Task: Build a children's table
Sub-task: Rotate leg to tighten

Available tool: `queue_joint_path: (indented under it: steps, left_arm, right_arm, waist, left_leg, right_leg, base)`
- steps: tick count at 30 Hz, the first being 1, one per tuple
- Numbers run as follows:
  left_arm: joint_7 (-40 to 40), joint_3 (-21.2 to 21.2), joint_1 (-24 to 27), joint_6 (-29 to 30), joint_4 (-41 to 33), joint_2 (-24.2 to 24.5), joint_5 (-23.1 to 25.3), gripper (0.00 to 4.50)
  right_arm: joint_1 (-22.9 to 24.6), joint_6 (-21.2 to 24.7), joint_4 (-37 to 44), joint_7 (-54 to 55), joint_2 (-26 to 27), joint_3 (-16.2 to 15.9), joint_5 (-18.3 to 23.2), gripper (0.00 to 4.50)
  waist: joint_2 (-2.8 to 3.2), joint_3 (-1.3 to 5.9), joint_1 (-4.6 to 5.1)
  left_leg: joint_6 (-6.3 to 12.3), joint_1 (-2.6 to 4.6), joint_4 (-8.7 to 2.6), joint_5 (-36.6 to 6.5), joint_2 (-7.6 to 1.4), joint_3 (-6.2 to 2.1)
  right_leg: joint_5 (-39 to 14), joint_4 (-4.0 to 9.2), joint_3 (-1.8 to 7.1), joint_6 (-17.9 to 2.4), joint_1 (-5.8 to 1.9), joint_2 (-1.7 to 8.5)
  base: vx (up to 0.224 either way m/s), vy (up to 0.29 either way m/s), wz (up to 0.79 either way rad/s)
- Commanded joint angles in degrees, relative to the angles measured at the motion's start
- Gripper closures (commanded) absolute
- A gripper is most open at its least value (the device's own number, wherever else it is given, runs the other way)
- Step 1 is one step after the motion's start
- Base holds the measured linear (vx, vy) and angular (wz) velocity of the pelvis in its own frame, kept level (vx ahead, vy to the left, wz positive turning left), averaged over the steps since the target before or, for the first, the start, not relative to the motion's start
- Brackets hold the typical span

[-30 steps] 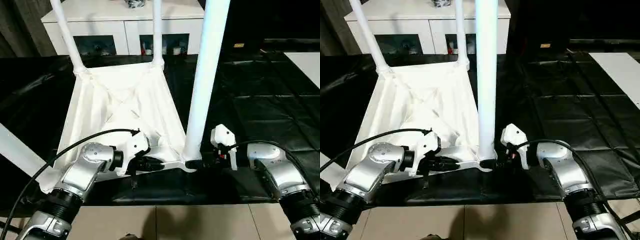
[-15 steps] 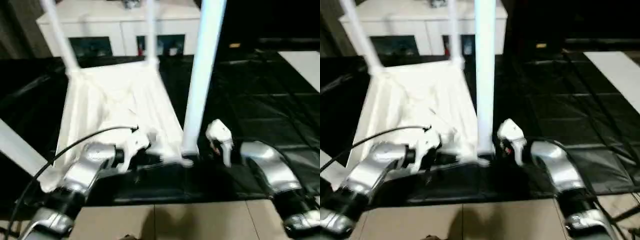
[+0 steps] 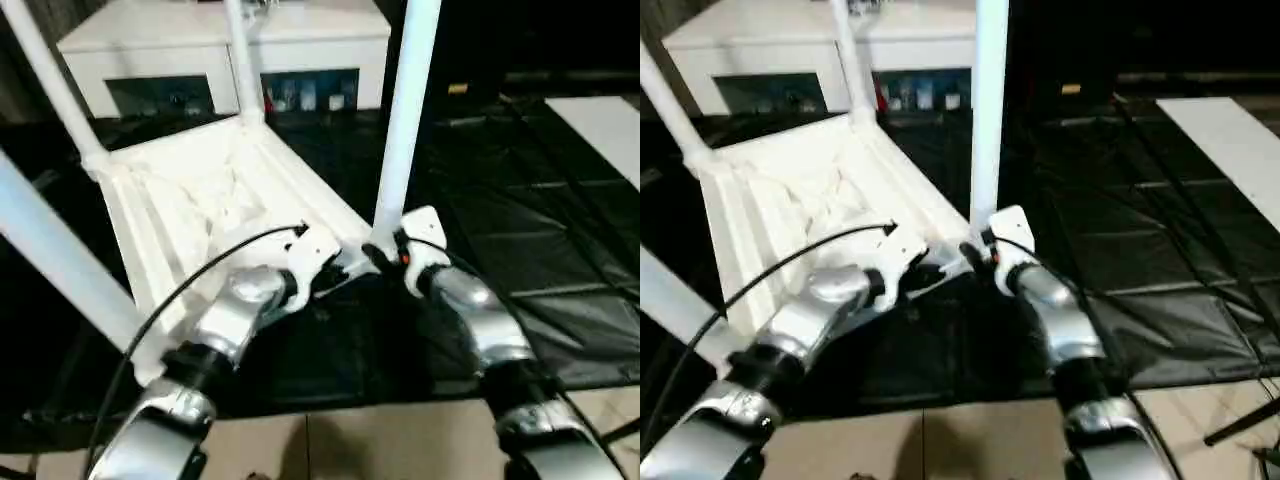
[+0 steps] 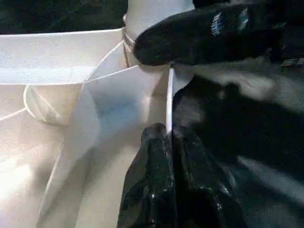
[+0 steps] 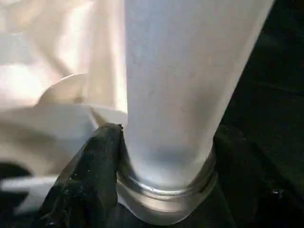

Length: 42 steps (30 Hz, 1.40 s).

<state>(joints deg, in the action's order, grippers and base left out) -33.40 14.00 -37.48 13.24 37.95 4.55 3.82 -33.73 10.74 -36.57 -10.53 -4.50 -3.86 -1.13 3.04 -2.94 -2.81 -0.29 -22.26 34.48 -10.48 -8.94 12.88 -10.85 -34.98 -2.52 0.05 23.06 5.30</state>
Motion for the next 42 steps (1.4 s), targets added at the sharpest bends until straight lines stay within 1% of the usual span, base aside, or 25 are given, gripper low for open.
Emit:
queue_joint_path:
  steps: [1,3,5,6,7,9,10,11,14,15,16,20,22,23,24,26,27,29,30,31,36,39,40,41,42]
  left_arm:
    - [9.23,-4.08,-2.13,-2.04,2.41,-1.26,-0.37,4.5]
    - [9.15,-4.06,-2.44,-2.64,2.94,-1.47,-0.18,4.5]
    - [8.0,-3.73,-2.21,-3.08,2.84,-1.31,0.01,4.5]
    - [7.09,-3.45,-1.89,-3.27,2.51,-1.09,-0.02,4.5]
    - [6.14,-3.2,-1.51,-3.37,2.03,-0.81,-0.13,4.5]
    - [5.03,-2.86,-1.21,-3.69,1.82,-0.46,-0.34,4.5]
    - [3.86,-2.56,-0.91,-4.03,1.66,-0.1,-0.48,4.5]
    - [1.97,-2.3,-0.35,-4.62,1.11,0.51,-0.84,4.5]
    - [0.21,-2.13,0.38,-4.25,0.24,1.22,-1.24,4.5]
    - [-1.29,-1.83,1.07,-4.4,-0.54,1.9,-1.37,4.5]
    - [-3.84,-1.58,2.1,-4.48,-1.9,2.77,-2.03,4.5]
    - [-10.9,-0.75,4.18,-5.45,-4.94,5.15,-4.13,4.5]
    - [-15.6,-0.32,5.51,-6.32,-7.19,6.84,-5.86,4.5]
    - [-16.73,-0.23,5.86,-6.47,-7.8,7.23,-6.3,4.5]
    - [-20.21,0.03,6.98,-6.76,-9.88,8.5,-7.68,4.5]
    - [-23.15,0.25,7.96,-6.51,-11.82,10.0,-8.76,4.5]
    - [-25.69,0.34,8.85,-6.21,-13.51,11.34,-9.41,4.5]
    - [-28.55,0.61,9.76,-6.33,-15.03,12.83,-10.06,4.5]
    - [-30.79,0.8,10.66,-5.65,-16.53,14.31,-10.71,4.5]
    - [-31.98,0.94,11.1,-5.09,-17.39,15.01,-11.08,4.5]
    - [-34.64,1.01,12.51,-3.79,-20.06,16.74,-12.1,4.5]
    - [-34.98,0.84,12.92,-3.4,-20.9,17.02,-12.16,4.5]
    - [-34.99,0.82,12.95,-3.39,-20.95,17.04,-12.15,4.5]
    - [-35.04,0.79,13.02,-3.36,-21.05,17.07,-12.16,4.5]
    - [-35.21,0.76,13.17,-3.24,-21.34,17.16,-12.2,4.5]
  right_arm:
    - [-0.7,0.82,-2.57,5.3,2.15,-1.88,-3.72,1.89]
    - [-1.22,0.33,-3.5,5.82,2.57,-2.5,-4.59,1.89]
    - [-0.96,-1.09,-3.37,4.81,2.83,-2.15,-4.16,1.89]
    - [-0.44,-1.87,-2.49,1.97,2.63,-1.97,-2.74,1.89]
    - [0.01,-2.4,-1.67,0.07,2.37,-1.76,-1.69,1.26]
    - [0.26,-2.88,-1.27,-1.43,2.03,-1.35,-0.49,1.26]
    - [0.31,-3.11,-1.25,-2.07,1.71,-0.68,0.36,1.06]
    - [0.48,-3.31,-1.04,-4.91,0.86,-0.08,1.68,1.06]
    - [0.64,-3.69,-0.76,-7.54,-0.3,0.49,2.42,0.76]
    - [0.99,-3.67,-0.13,-10.55,-1.4,0.66,3.27,0.68]
    - [1.73,-3.65,1.5,-15.61,-3.38,0.24,4.37,0.55]
    - [3.98,-2.23,6.64,-29.27,-8.63,-1.1,8.28,0.55]
    - [5.7,-2.6,9.63,-36.63,-12.46,-3.12,9.29,0.55]
    - [6.05,-2.68,10.17,-38.02,-13.25,-3.5,9.45,0.55]
    - [6.86,-2.95,11.27,-41.63,-15.31,-4.37,9.62,0.55]
    - [7.25,-3.18,11.62,-44.54,-16.96,-5.03,9.52,0.55]
    - [7.55,-3.1,12.04,-47.09,-18.26,-5.44,9.62,0.55]
    - [7.79,-2.97,12.44,-49.46,-19.36,-5.77,9.92,0.55]
    - [7.83,-2.71,12.9,-51.34,-20.08,-6.1,10.18,0.55]
    - [7.84,-2.64,13.19,-52.09,-20.42,-6.39,10.26,0.55]
    - [7.72,-3.12,13.43,-53.18,-21.17,-7.61,9.66,0.55]
    - [7.65,-3.6,12.94,-54.36,-21.23,-8.09,9.23,0.55]
    - [7.67,-3.62,12.93,-54.49,-21.26,-8.14,9.22,0.55]
    - [7.7,-3.65,12.92,-54.7,-21.29,-8.21,9.2,0.55]
    - [7.74,-3.6,12.95,-55.25,-21.35,-8.28,9.19,0.55]
  waist:
    - [-1.38,4.05,0.08]
    - [-1.3,4.17,-0.08]
    - [-1.37,4.19,-0.09]
    - [-1.39,4.2,-0.11]
    - [-1.35,4.17,-0.18]
    - [-1.45,4.08,-0.12]
    - [-1.58,3.99,-0.04]
    - [-1.55,3.94,0.31]
    - [-1.57,3.92,0.56]
    - [-1.3,3.92,0.51]
    - [-1.28,3.9,0.54]
    - [-1.38,3.96,0.01]
    - [-1.37,3.82,-0.2]
    - [-1.1,3.78,-0.36]
    - [-1.16,3.75,-0.4]
    - [-1.07,3.73,-0.61]
    - [-1.21,3.73,-0.72]
    - [-0.99,3.75,-1.02]
    - [-1.18,3.74,-1.06]
    - [-0.99,3.72,-1.23]
    - [-0.85,3.75,-2.06]
    - [-0.97,3.74,-2.11]
    - [-1.45,3.74,-2.16]
    - [-1.27,3.78,-2.15]
    - [-1.33,3.76,-2.13]
  left_leg:
    - [3.14,1.28,-3.81,-9.07,-3.7,-2.57]
    - [3.24,1.31,-3.78,-9.05,-3.78,-2.62]
    - [4.12,1.22,-3.69,-8.1,-3.79,-2.55]
    - [4.38,1.13,-3.64,-7.97,-3.79,-2.55]
    - [4.76,1.13,-3.64,-8.14,-3.84,-2.56]
    - [5.19,1.0,-3.66,-8.74,-3.82,-2.55]
    - [5.29,0.9,-3.75,-9.38,-3.85,-2.66]
    - [5.12,0.92,-3.81,-10.13,-3.89,-2.73]
    - [4.97,0.94,-3.76,-10.5,-3.97,-2.7]
    - [4.95,1.04,-3.78,-10.46,-3.96,-2.71]
    - [5.16,0.95,-3.78,-10.43,-3.98,-2.71]
    - [6.88,0.92,-3.55,-9.21,-4.12,-2.6]
    - [6.61,1.08,-3.65,-10.54,-4.26,-2.59]
    - [5.97,1.13,-3.79,-11.2,-4.42,-2.68]
    - [5.71,1.14,-3.83,-11.38,-4.47,-2.69]
    - [5.01,1.29,-3.91,-12.25,-4.51,-2.58]
    - [4.83,1.29,-3.91,-12.4,-4.51,-2.61]
    - [4.55,1.38,-3.97,-12.24,-4.64,-2.58]
    - [4.58,1.45,-3.98,-12.15,-4.64,-2.52]
    - [4.51,1.44,-4.02,-12.12,-4.68,-2.52]
    - [3.49,1.82,-4.09,-12.53,-4.73,-2.39]
    - [3.11,1.57,-4.14,-12.43,-4.64,-2.5]
    - [3.25,1.48,-4.13,-12.06,-4.65,-2.55]
    - [3.33,1.48,-4.08,-11.61,-4.64,-2.51]
    - [3.41,1.52,-4.07,-11.61,-4.62,-2.48]
  right_leg:
    - [-8.9,4.34,2.2,-13.74,-2.17,3.54]
    - [-8.66,4.25,2.16,-13.45,-2.33,3.65]
    - [-6.8,4.11,2.16,-13.39,-2.37,3.63]
    - [-6.5,4.05,2.19,-13.45,-2.43,3.73]
    - [-6.4,4.09,2.17,-13.52,-2.48,3.75]
    - [-7.08,4.14,2.11,-13.49,-2.56,3.73]
    - [-8.17,4.26,2.11,-13.18,-2.68,3.87]
    - [-9.26,4.39,2.04,-13.24,-2.64,3.85]
    - [-10.1,4.38,2.08,-13.68,-2.61,3.77]
    - [-10.01,4.36,2.06,-13.84,-2.5,3.73]
    - [-9.41,4.36,2.05,-14.05,-2.62,3.73]
    - [-6.36,3.96,1.99,-15.07,-2.72,3.66]
    - [-8.51,4.18,1.98,-14.9,-2.6,3.67]
    - [-9.64,4.23,1.97,-14.61,-2.59,3.71]
    - [-9.99,4.2,1.97,-14.62,-2.56,3.68]
    - [-10.9,4.26,2.06,-14.8,-2.29,3.64]
    - [-11.12,4.23,2.05,-14.77,-2.32,3.66]
    - [-10.91,4.06,2.09,-14.89,-2.18,3.64]
    - [-10.84,4.13,2.11,-14.87,-2.09,3.57]
    - [-10.75,3.99,2.13,-15.0,-2.02,3.6]
    - [-10.43,3.92,2.23,-14.9,-1.7,3.51]
    - [-10.41,3.89,2.27,-14.61,-1.93,3.65]
    - [-10.4,3.77,2.27,-14.56,-2.04,3.75]
    - [-10.28,3.8,2.28,-14.48,-2.0,3.76]
    - [-10.28,3.84,2.27,-14.47,-1.95,3.7]
  base:
    - [0.0,0.0,0.0]
    - [0.0,0.0,0.0]
    - [0.0,0.0,0.0]
    - [0.0,0.0,0.0]
    - [0.0,0.0,0.0]
    - [0.0,0.0,0.0]
    - [0.0,0.0,0.0]
    - [0.0,0.0,0.0]
    - [0.0,0.0,0.0]
    - [0.0,0.0,0.0]
    - [0.0,0.0,0.0]
    - [0.0,0.0,0.0]
    - [0.0,0.0,0.0]
    - [0.0,0.0,0.0]
    - [0.0,0.0,0.0]
    - [0.0,0.0,0.0]
    - [0.0,0.0,0.0]
    - [0.0,0.0,0.0]
    - [0.0,0.0,0.0]
    - [0.0,0.0,0.0]
    - [0.0,0.0,0.0]
    - [0.0,0.0,0.0]
    - [0.0,0.0,0.0]
    - [0.0,0.0,0.0]
    - [0.0,0.0,0.0]
